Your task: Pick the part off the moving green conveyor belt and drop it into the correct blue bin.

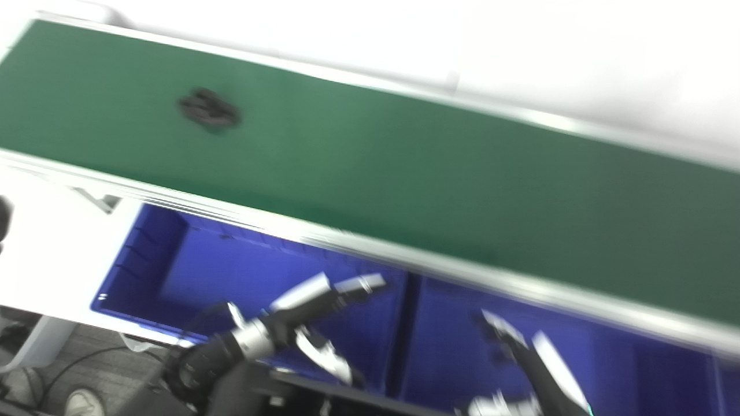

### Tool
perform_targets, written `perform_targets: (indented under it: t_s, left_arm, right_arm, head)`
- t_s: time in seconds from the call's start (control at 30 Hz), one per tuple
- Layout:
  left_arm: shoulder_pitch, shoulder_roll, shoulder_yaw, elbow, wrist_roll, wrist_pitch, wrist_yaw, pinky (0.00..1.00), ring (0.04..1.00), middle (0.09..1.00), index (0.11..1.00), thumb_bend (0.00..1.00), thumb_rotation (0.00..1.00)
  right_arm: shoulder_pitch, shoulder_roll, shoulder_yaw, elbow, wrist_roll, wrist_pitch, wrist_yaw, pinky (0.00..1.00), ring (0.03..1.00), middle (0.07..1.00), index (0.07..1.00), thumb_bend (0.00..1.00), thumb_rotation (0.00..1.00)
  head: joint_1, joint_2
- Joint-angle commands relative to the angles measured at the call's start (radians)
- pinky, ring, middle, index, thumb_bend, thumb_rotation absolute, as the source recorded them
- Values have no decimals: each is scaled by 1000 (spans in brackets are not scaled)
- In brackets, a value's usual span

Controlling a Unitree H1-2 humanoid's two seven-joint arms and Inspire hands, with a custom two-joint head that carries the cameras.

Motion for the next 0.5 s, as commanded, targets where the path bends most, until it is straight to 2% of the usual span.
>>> perform_targets:
  t_s: [0.0,0.3,0.47]
  left_arm:
    - [-6,-5,-5,-3,6,-49,19,914,950,956,926,918,260]
    - [-25,-19,-10,56,6,-88,27,886,940,948,915,930,244]
    - [-31,-23,-10,75,6,-88,31,883,935,942,907,935,238]
  right_arm:
    - [1,-3,-7,1,18,-76,-21,728,871,909,865,966,269]
    - [-18,-2,-3,57,16,-113,-32,721,864,900,861,986,275]
    - [-27,2,2,90,11,-137,-46,704,857,893,857,991,278]
  head:
    - [1,-9]
    - [-22,-49]
    - [-44,-93]
